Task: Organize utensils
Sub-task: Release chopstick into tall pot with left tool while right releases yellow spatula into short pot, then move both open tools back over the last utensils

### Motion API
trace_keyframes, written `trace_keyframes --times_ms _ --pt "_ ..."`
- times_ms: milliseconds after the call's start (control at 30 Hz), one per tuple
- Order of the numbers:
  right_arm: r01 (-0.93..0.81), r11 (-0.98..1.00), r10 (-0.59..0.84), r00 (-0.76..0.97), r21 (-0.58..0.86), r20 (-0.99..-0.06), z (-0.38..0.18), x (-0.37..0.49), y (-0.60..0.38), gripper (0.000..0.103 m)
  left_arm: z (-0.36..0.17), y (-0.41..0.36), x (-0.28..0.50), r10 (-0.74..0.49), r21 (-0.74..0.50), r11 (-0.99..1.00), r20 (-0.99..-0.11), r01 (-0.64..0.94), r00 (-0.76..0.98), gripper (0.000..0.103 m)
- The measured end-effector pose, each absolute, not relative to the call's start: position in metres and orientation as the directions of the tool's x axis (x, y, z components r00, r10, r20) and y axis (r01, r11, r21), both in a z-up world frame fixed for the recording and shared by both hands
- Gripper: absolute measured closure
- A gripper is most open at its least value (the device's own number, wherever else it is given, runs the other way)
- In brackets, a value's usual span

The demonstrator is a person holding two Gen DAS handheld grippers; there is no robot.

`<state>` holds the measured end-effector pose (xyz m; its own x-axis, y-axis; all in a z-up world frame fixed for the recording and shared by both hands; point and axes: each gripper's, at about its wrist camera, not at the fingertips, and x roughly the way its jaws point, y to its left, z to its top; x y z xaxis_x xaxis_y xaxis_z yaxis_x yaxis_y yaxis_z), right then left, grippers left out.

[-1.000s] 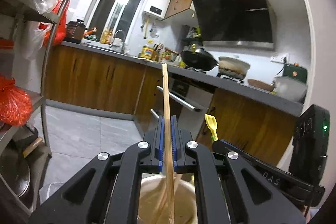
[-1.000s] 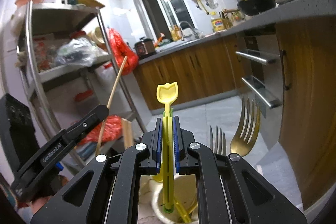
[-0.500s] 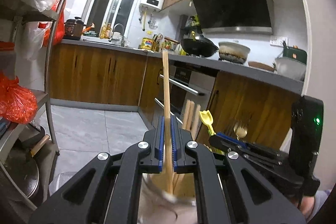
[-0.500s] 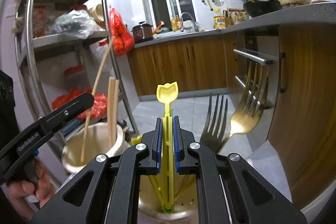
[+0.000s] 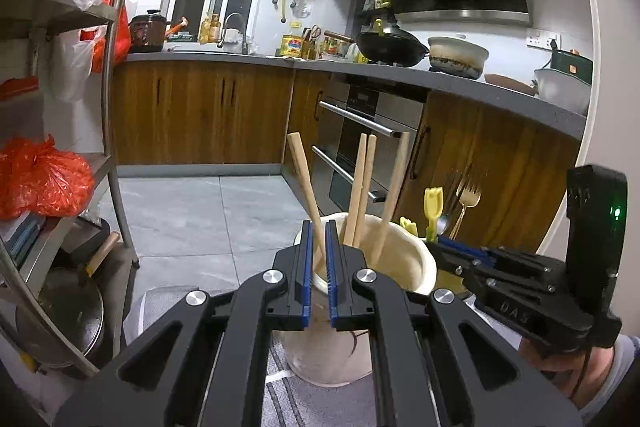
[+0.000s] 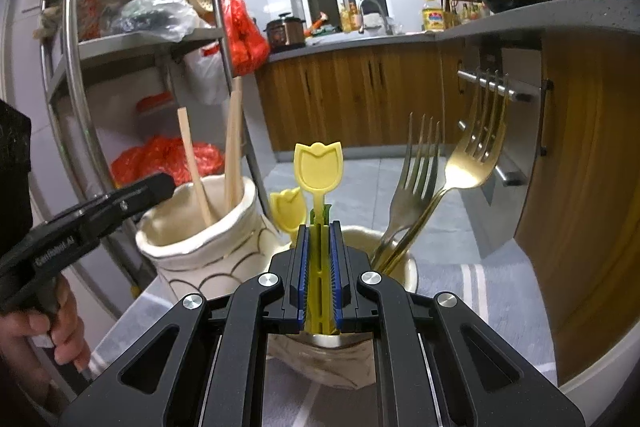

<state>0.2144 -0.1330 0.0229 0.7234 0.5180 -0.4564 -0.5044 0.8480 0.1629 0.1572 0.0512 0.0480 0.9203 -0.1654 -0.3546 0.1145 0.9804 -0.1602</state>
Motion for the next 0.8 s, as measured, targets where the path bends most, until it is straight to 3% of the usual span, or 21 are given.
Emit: trace_keyframes --times_ms 200,800 --pt "-0.512 0.841 0.530 0.721 0.172 -0.446 0.028 0.208 -0.137 0.085 0.057 0.047 0.147 -0.156 -0.125 0.985 -0.339 0.120 0.928 0.097" --pt "-0.462 0.869 0.489 0.755 0.175 -0.437 0.053 0.154 -0.177 0.085 0.060 0.045 0.105 -0.145 -0.067 0.989 -0.380 0.129 0.914 0.097"
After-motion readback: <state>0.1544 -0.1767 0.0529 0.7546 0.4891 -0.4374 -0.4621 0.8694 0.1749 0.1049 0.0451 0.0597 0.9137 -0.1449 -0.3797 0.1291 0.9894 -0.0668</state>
